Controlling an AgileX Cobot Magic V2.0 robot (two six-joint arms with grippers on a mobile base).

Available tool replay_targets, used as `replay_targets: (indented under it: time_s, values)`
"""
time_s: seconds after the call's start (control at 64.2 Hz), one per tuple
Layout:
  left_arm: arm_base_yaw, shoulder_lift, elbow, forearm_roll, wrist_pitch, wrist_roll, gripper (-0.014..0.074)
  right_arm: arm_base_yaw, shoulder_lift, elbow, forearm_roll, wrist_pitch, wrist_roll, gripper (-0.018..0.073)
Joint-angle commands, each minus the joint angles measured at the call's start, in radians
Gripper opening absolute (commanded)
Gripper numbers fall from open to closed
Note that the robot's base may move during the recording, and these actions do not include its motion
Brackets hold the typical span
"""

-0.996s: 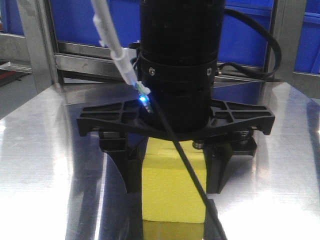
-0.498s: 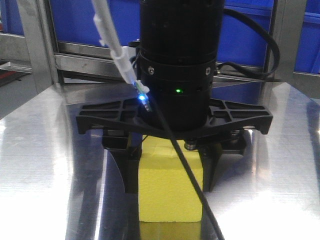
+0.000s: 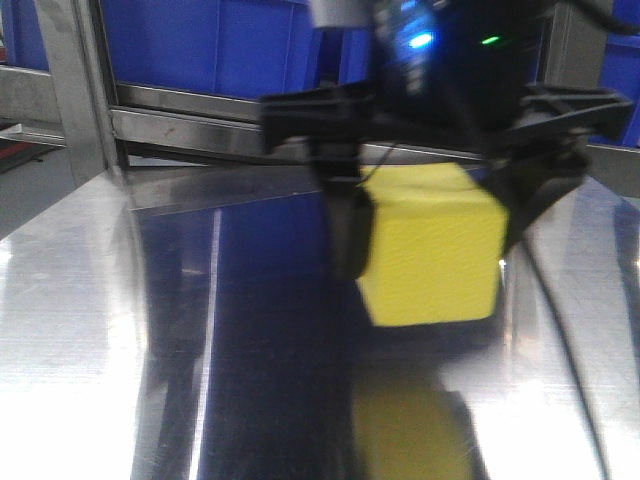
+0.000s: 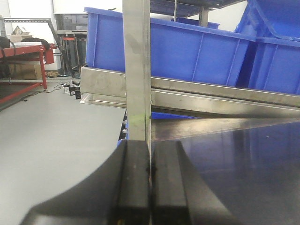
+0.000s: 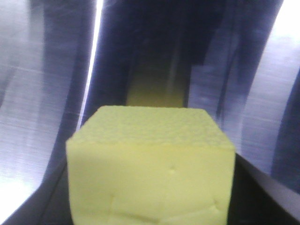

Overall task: Place yellow foam block on left shelf second layer
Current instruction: 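Lift the yellow foam block off the table with the right gripper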

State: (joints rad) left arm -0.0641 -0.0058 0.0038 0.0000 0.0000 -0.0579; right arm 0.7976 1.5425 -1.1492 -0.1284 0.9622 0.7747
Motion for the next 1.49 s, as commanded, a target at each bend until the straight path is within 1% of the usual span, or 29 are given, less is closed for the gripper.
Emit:
replay_targets:
  time_s: [0.0,0.249,0.327,0.389,0.56,0.654,0.763,0.903,1.043,1.136,1.214,1.385,1.479]
  values:
    - [-0.003,-0.021,0.027,-0.006,-0.082,-0.003,0.0124,-0.061,-0.103,0.031,0.000,-0.024,-0.068,0.0517]
    - [-0.003,-0.021,0.027,-0.006,-0.082,-0.003,0.0124,-0.261,-0.268,0.201,0.072,-0.064,-0.212,0.0517]
    - [-0.003,-0.021,0.027,-0.006,-0.082,-0.003,0.0124,-0.335,-0.333,0.261,0.102,-0.085,-0.290,0.0517]
    - [-0.003,-0.021,0.027,-0.006,-0.082,-0.003,0.0124,-0.399,-0.386,0.309,0.128,-0.107,-0.383,0.0517]
    - [-0.003,-0.021,0.027,-0.006,-0.082,-0.003,0.0124,-0.527,-0.502,0.404,0.193,-0.161,-0.566,0.0517]
    - [-0.003,-0.021,0.027,-0.006,-0.082,-0.003,0.0124,-0.592,-0.569,0.458,0.223,-0.225,-0.646,0.0517]
    - [-0.003,-0.021,0.027,-0.006,-0.082,-0.003,0.0124,-0.656,-0.655,0.522,0.229,-0.316,-0.720,0.0517]
    - [-0.003,-0.021,0.027,-0.006,-0.082,-0.003,0.0124,-0.732,-0.768,0.598,0.229,-0.463,-0.775,0.0517]
    - [-0.003,-0.021,0.027,-0.006,-0.082,-0.003,0.0124,-0.780,-0.886,0.664,0.229,-0.640,-0.789,0.0517]
    - [-0.003,-0.021,0.027,-0.006,-0.082,-0.003,0.0124,-0.785,-0.961,0.704,0.229,-0.767,-0.789,0.0517]
    - [-0.003,-0.021,0.027,-0.006,-0.082,-0.003,0.0124,-0.785,-1.010,0.728,0.229,-0.845,-0.789,0.0517]
    - [-0.003,-0.021,0.027,-0.006,-0.082,-0.003,0.0124,-0.785,-1.107,0.780,0.226,-0.947,-0.789,0.0517]
    - [-0.003,-0.021,0.027,-0.006,-0.082,-0.003,0.0124,-0.785,-1.167,0.820,0.182,-0.977,-0.789,0.0517]
